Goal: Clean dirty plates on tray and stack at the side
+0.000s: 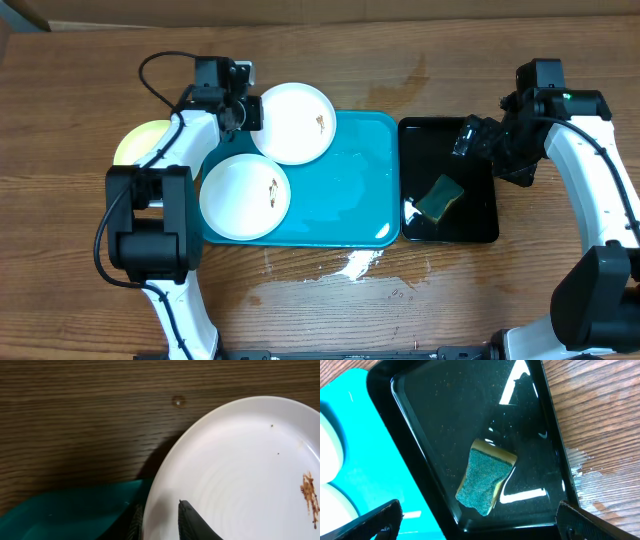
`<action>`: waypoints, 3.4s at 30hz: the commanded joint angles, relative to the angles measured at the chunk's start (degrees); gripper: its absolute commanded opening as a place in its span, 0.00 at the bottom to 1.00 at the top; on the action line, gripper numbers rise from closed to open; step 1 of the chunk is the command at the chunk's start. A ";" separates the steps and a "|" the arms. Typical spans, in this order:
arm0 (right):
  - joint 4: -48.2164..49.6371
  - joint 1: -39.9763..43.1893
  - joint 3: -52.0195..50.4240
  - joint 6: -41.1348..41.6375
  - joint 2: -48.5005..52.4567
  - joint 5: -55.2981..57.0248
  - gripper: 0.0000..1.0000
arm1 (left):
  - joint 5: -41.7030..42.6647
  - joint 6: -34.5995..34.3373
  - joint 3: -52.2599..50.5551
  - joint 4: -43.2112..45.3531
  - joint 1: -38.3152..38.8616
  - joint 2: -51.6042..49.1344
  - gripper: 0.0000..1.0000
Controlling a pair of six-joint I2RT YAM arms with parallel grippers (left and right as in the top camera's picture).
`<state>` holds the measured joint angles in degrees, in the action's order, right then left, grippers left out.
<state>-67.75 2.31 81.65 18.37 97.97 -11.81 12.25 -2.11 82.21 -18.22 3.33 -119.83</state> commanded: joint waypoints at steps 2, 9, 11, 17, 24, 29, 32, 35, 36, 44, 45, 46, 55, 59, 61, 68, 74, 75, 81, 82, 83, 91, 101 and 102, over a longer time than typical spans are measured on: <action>0.13 0.02 1.31 -0.20 -1.53 -0.31 1.00 | 1.29 0.66 0.31 0.11 3.61 -0.92 0.27; 0.13 0.02 1.31 -0.20 -1.53 -0.28 1.00 | 1.31 0.61 0.31 -0.13 8.57 -0.92 0.27; 0.13 0.02 1.31 -0.20 -1.53 -0.28 1.00 | 1.29 0.61 0.31 -0.66 9.97 -0.92 0.27; 0.13 0.02 1.31 -0.20 -1.53 -0.28 1.00 | 1.14 0.63 0.31 -2.67 13.49 -0.92 0.29; 0.13 0.02 1.31 -0.20 -1.53 -0.31 1.00 | -1.75 0.37 0.90 -5.95 14.43 -0.68 0.34; 0.13 0.02 1.31 -0.20 -1.53 -0.28 1.00 | -1.90 -0.07 0.94 -8.72 14.23 0.42 0.34; 0.13 0.02 1.31 -0.17 -1.53 -0.28 1.00 | -0.17 -1.11 0.94 -12.00 14.69 0.63 0.34; 0.13 0.02 1.31 -0.20 -1.53 -0.28 1.00 | 0.17 -1.31 0.94 -15.04 14.84 0.63 0.33; 0.13 0.02 1.31 -0.20 -1.53 -0.28 1.00 | -0.15 -1.33 0.94 -16.74 14.82 0.63 0.25; 0.13 0.02 1.31 -0.20 -1.53 -0.28 1.00 | -0.85 -2.84 1.75 -17.79 14.69 1.27 0.04; 0.13 0.02 1.31 -0.20 -1.53 -0.28 1.00 | -1.18 -2.84 2.21 -18.12 14.69 1.75 0.04; 0.13 0.02 1.31 -0.20 -1.53 -0.31 1.00 | -1.77 -2.91 2.64 -18.56 14.69 2.29 0.04; 4.70 0.02 1.29 0.26 -1.53 -0.94 1.00 | -7.63 -7.56 3.93 -23.52 14.69 10.27 0.04; 3.89 -0.28 0.83 4.50 -1.53 -1.64 1.00 | -9.09 -8.87 3.91 -26.91 14.69 10.82 0.04; 4.00 -1.55 -0.59 6.97 -1.53 -1.60 1.00 | -11.50 -11.06 3.72 -27.87 14.69 10.75 0.04; 5.11 -9.81 -7.91 12.20 0.04 6.40 1.00 | -12.83 -14.25 3.69 -27.89 14.69 10.75 0.04; 9.86 -13.99 -14.34 16.46 0.13 11.34 0.89 | -12.85 -14.21 3.69 -28.24 14.71 10.75 0.04; 10.78 -14.25 -15.10 16.52 0.13 11.34 0.85 | -12.85 -14.21 3.69 -28.22 14.69 10.75 0.04; 20.15 -14.25 -21.44 19.54 0.13 11.32 0.69 | -12.85 -14.21 3.69 -28.33 14.71 10.75 0.04; 21.55 -14.25 -22.27 19.65 0.13 11.32 0.69 | -12.85 -14.21 3.69 -28.33 14.71 10.75 0.04; 22.99 -14.25 -23.06 19.61 0.13 11.37 0.69 | -12.85 -14.21 3.69 -28.30 14.71 10.75 0.04; 29.57 -14.25 -26.25 18.93 0.13 14.80 0.65 | -12.87 -14.16 3.69 -29.18 14.71 10.75 0.04; 42.99 -14.25 -26.25 8.52 0.13 15.43 0.49 | -12.94 -12.87 3.69 -31.61 14.71 10.75 0.05; 42.69 -14.25 -26.25 7.41 0.13 15.45 0.49 | -12.94 -12.87 3.69 -31.65 14.71 10.75 0.05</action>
<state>-25.45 -11.77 55.31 31.64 98.04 2.59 -0.30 -15.07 85.17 -49.69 17.93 -109.73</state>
